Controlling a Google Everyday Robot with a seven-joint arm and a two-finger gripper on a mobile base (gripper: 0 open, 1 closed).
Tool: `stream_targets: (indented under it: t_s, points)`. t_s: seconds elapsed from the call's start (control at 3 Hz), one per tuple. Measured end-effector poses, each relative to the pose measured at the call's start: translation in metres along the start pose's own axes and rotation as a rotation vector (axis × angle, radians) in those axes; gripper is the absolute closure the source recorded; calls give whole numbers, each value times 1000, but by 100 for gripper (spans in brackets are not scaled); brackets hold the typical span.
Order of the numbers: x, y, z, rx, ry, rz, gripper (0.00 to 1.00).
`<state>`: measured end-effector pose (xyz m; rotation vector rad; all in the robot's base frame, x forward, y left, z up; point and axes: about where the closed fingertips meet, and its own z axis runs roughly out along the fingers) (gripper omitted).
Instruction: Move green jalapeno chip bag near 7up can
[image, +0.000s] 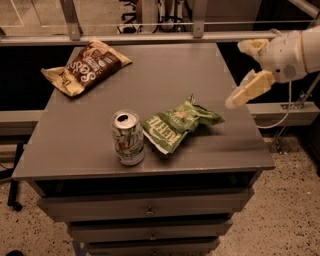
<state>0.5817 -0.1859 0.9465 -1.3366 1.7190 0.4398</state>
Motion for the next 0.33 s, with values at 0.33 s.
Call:
stream_targets:
  t_s: [0.33]
  points:
    - [-14, -6, -7, 29, -12, -11, 0]
